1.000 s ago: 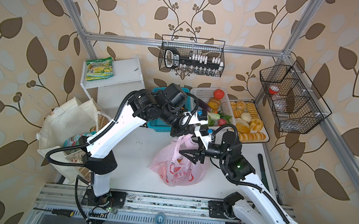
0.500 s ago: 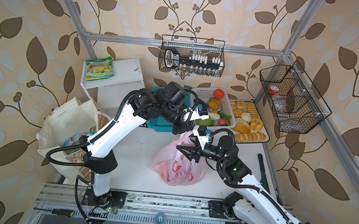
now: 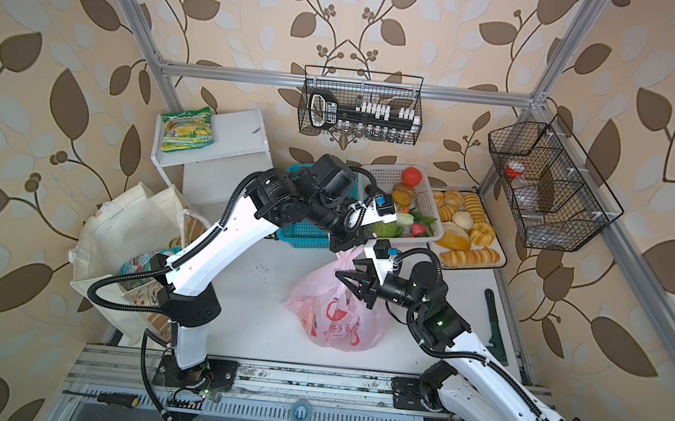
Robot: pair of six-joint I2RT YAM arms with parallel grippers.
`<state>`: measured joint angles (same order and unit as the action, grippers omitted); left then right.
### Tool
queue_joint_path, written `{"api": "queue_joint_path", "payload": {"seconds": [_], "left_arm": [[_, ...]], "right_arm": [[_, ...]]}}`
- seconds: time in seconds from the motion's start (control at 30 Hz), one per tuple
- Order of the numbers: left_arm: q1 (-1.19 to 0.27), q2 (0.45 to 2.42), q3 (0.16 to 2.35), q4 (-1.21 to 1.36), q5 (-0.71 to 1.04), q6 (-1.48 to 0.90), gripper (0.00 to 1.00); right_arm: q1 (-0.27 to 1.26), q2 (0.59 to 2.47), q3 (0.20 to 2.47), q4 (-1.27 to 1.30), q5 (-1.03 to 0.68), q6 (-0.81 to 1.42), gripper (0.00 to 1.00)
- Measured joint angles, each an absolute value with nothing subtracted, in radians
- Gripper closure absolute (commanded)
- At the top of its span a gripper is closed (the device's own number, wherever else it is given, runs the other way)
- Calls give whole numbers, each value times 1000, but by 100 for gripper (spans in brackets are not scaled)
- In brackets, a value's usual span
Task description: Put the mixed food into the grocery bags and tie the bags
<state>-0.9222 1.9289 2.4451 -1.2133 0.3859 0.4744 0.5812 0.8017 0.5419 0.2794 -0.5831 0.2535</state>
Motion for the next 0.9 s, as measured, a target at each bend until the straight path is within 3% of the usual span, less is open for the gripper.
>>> {"api": "queue_joint_path", "payload": {"seconds": [0.23, 0.37, 0.4, 0.47, 0.5, 0.53, 0.57, 0.73, 0.9], "left_arm": [[-922, 1929, 2436, -1200, 394, 467, 100], [-922, 1929, 2432, -1198, 393, 465, 100], [-923, 1929, 2431, -1198, 394, 464, 88], [-922, 1928, 2425, -1191, 390, 456, 82], [-921, 1927, 2420, -1184, 385, 454, 60], [-920, 1925, 2416, -1174, 380, 446, 32], [-916, 1925, 2413, -1164, 364, 432, 21], [-913, 1876, 2337, -1133, 286, 334, 6], [-887, 1741, 2162, -1044, 245, 176, 3]], "right_arm": [[582, 799, 529, 319, -580, 277, 87], [582, 796, 523, 334, -575, 287, 92], [582, 793, 520, 335, -571, 287, 95], [582, 788, 513, 339, -567, 287, 99], [581, 785, 510, 341, -566, 288, 100], [581, 779, 506, 344, -564, 286, 100], [581, 773, 502, 348, -562, 288, 100], [560, 757, 479, 381, -519, 314, 100], [546, 756, 450, 389, -493, 331, 100]]}}
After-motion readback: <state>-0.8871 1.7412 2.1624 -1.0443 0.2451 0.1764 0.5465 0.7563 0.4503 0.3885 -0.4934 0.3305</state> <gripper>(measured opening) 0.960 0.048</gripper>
